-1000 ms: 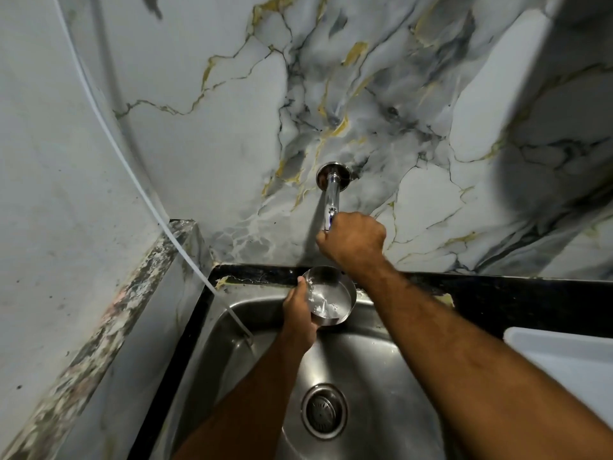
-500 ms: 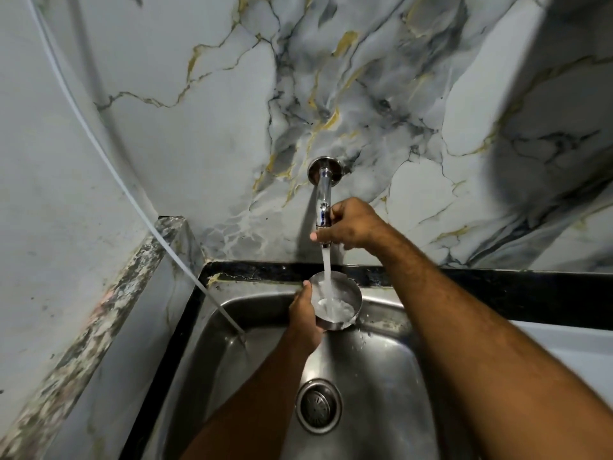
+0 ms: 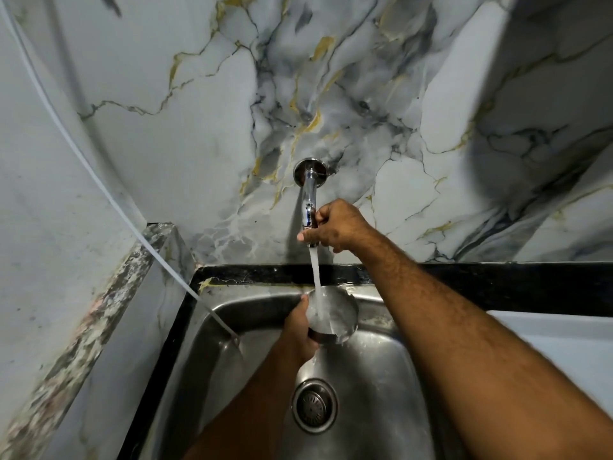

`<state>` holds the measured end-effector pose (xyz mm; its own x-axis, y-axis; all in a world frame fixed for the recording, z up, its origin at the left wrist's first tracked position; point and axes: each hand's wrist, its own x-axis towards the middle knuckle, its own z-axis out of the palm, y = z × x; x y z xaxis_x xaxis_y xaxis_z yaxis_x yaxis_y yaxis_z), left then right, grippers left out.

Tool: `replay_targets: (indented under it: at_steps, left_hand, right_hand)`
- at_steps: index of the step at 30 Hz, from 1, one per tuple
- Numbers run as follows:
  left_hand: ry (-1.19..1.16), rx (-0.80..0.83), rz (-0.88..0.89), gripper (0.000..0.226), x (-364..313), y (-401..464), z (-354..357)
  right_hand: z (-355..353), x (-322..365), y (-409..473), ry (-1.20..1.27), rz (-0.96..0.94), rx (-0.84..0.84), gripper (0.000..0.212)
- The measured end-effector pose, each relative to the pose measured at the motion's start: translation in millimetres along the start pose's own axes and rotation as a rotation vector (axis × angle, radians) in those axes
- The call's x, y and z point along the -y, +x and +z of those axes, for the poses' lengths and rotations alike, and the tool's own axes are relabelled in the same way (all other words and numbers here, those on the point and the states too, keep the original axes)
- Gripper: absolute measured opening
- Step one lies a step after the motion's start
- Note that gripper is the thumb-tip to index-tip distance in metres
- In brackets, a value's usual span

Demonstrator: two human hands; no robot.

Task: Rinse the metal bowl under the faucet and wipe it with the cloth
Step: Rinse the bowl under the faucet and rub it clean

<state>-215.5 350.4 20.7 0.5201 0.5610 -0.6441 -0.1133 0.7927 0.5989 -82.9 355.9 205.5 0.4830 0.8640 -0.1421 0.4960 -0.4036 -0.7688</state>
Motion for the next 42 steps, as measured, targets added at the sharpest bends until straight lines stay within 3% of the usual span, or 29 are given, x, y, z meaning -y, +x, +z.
replay_targets:
  at_steps: [3, 6, 13, 15, 18, 24, 27, 31, 37, 42]
  left_hand:
    - [0.353, -0.123, 0.101, 0.038, -5.6, -2.7, -0.3]
    - [0.669, -0.165, 0.314, 0.034, -12.2, -2.6, -10.3]
    - [0.636, -0.099, 0.581, 0.022, -16.3, -18.4, -28.2]
    - [0.721, -0.171, 0.721, 0.018, -12.4, -21.4, -29.3]
    - [0.964, -0.358, 0.933, 0.041, -10.7, -23.1, -35.3]
    - [1.146, -0.52, 1.132, 0.046, -32.8, -24.1, -52.5]
    - [0.984, -0.589, 1.036, 0.039, -37.0, -22.9, -53.2]
    - [0.418, -0.549, 0.598, 0.033, -35.6, -15.9, -52.5]
    - [0.419, -0.325, 0.442, 0.036, -14.8, -23.5, -49.5]
    - [0.224, -0.244, 0.237, 0.038, -18.6, -31.3, -58.1]
  right_hand:
    - [1.2, -1.1, -0.5, 0.016, 0.01, -0.005, 0.039]
    - [2.1, -1.6, 0.3, 0.012, 0.014, -0.003, 0.036]
    - [4.2, -3.5, 0.8, 0.007, 0.014, -0.028, 0.034]
    - [5.4, -4.0, 0.8, 0.007, 0.01, -0.033, 0.032]
    - [7.0, -3.7, 0.9, -0.003, 0.005, -0.036, 0.03]
    - [8.1, -1.7, -1.8, -0.001, -0.01, -0.028, 0.025]
    - [11.4, -5.8, -4.3, 0.071, -0.02, -0.054, 0.019]
    - [11.0, -13.3, -10.2, 0.31, -0.014, 0.042, 0.031]
    - [-1.7, -32.8, -7.9, 0.502, 0.006, 0.337, 0.04]
    - [16.8, -48.5, -4.2, 0.898, 0.069, 0.431, 0.033]
